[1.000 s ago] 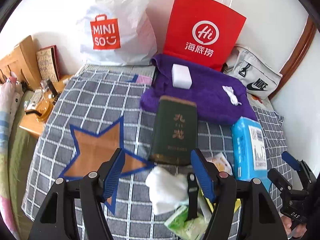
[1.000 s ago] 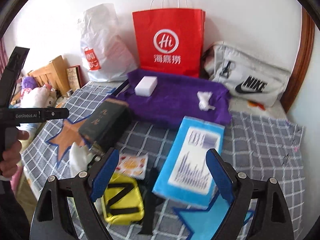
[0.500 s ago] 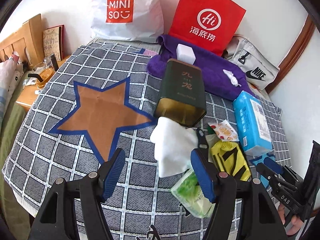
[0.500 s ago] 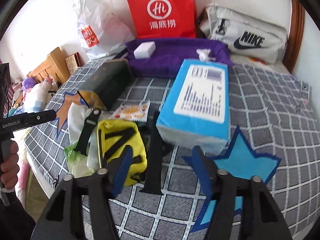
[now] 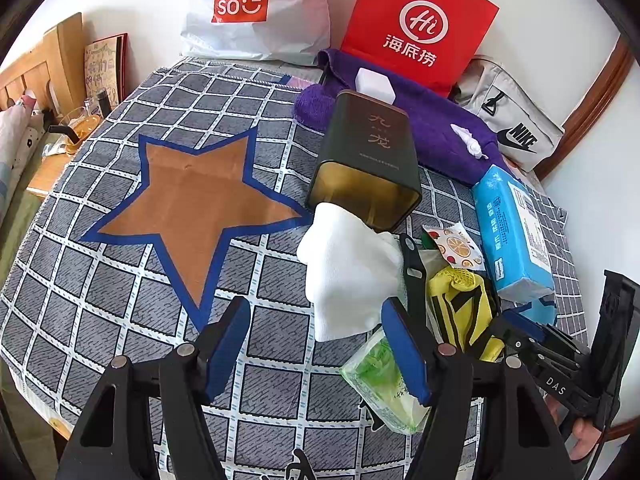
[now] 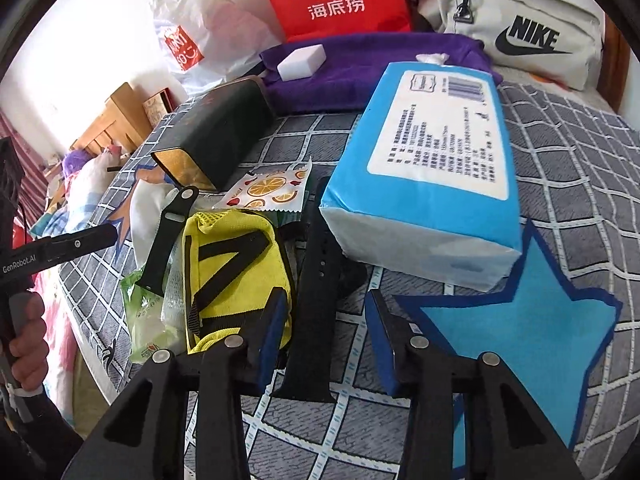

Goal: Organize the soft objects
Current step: 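Grasp the holed black strap half with the right tool while the left tool grasps the buckle half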

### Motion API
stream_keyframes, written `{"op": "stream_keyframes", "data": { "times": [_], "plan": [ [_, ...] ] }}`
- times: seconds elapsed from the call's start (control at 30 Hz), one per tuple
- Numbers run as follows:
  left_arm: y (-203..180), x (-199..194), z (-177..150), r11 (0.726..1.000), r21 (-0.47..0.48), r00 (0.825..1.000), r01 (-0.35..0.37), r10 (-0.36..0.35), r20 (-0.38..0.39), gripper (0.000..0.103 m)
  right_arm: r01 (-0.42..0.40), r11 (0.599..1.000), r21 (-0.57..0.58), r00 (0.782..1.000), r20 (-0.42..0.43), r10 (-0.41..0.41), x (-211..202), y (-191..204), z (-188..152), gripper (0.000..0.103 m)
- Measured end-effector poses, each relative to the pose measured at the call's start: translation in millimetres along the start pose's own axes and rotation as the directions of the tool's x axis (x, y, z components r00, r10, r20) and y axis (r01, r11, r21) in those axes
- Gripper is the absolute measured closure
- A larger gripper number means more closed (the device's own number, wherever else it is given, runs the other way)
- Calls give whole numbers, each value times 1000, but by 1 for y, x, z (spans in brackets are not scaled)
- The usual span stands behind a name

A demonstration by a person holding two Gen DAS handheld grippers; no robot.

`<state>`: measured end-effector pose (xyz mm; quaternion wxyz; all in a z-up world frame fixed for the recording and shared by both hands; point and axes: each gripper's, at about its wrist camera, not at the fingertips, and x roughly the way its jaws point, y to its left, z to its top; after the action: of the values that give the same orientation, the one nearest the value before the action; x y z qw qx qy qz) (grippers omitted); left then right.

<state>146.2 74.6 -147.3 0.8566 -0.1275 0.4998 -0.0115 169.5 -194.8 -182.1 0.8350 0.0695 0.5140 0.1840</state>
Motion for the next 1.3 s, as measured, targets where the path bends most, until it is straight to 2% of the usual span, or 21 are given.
{"op": "stream_keyframes", "data": {
  "times": [0.07,0.1,0.27,0.5,0.63,0.77,0.9,1.0,1.1,1.17,1.3],
  "plan": [
    [0,1,0,1000,-5,1000,7,-7,-4,37,-39,999,4,999,-6,39,3,0,1,83],
    [0,1,0,1000,-6,1000,8,-8,-4,37,-65,998,6,998,-10,65,3,0,2,84],
    [-1,-1,-1,1000,12,1000,6,-6,1,37,-21,998,-54,1000,8,21,-10,10,-1,84],
    [-4,-5,-3,999,18,999,34,-34,13,37,21,998,-67,999,36,-18,-39,12,-18,83],
    [-16,-8,-7,996,76,998,45,-48,35,37,45,996,-72,998,46,-42,-54,8,-30,83],
    [-22,-6,-9,994,100,998,43,-46,37,37,105,992,-75,993,55,-102,-63,2,-45,84],
    [-30,-8,-10,992,120,997,50,-57,52,37,156,987,-39,987,41,-154,-65,-14,-58,84],
    [-37,-7,-8,989,145,998,17,-26,64,37,185,983,2,982,24,-185,-61,-28,-64,83],
    [-39,-4,-4,990,144,998,4,-14,63,38,192,981,15,981,17,-192,-57,-36,-67,83],
    [-39,-2,-4,991,135,998,16,-23,57,43,184,983,22,983,15,-184,-54,-40,-66,83],
    [-48,-1,-7,986,167,998,13,-22,54,43,166,986,29,986,21,-166,-49,-43,-63,82]
  ]
}}
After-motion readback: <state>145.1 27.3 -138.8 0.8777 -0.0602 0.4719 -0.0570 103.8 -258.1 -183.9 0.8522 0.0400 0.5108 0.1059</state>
